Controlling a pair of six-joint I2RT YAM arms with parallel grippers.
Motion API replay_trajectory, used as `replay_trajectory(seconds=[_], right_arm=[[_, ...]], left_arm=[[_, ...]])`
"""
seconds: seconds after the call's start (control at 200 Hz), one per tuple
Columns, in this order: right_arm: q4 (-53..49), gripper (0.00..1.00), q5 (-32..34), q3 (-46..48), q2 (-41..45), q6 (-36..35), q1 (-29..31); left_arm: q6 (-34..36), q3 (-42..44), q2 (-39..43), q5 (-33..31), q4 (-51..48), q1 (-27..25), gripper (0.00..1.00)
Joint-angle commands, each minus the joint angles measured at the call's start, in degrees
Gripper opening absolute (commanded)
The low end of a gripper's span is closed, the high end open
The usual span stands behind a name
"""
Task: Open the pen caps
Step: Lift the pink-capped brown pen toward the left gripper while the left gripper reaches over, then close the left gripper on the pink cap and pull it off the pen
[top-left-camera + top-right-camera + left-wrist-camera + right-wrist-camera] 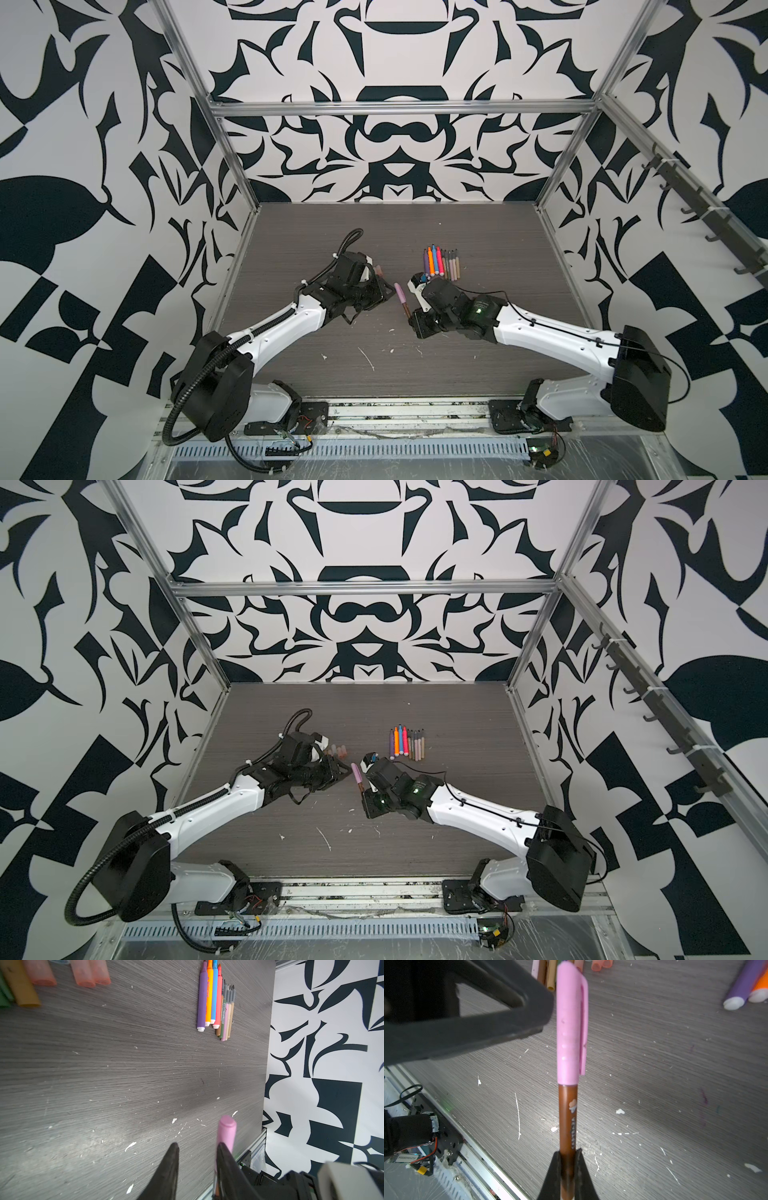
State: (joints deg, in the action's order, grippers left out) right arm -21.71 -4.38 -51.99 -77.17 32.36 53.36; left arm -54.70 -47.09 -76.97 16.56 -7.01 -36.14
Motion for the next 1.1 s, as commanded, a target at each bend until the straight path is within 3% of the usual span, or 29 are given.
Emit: replay_trajectory(seconds=[0.0,0.305,0.79,0.97,1.015,1.095], right_arm=[[0.1,0.0,-1.45,-1.89,-0.19,0.17,-0.02],[2.06,0.0,-5.14,-2.29,0.13,0.32,-0.03],[2.38,0.0,-4.98,-2.94,0.26,0.73,-0.04],[2.46,0.0,-4.84,-2.7,0.86,0.65,-0.04],[2.79,0.0,-4.88,-2.56,1.16,0.59,-0.02],[3.47,0.09,-4.59,-1.83,1.96,0.49,-0.1]], left_arm=[[-0.68,-1.51,1.41,-0.63,1.02,-0.33,0.34],[-0.69,-1.61,0.51,-0.31,1.54,-0.6,0.34],[-0.97,-1.75,-1.53,-0.12,2.79,-1.65,0.3],[-0.94,-1.95,-1.78,0.14,3.31,-2.01,0.0],[-1.01,-2.03,-1.87,0.19,3.31,-2.09,0.0],[-1.02,-2.04,-1.7,0.11,3.24,-2.18,0.0]])
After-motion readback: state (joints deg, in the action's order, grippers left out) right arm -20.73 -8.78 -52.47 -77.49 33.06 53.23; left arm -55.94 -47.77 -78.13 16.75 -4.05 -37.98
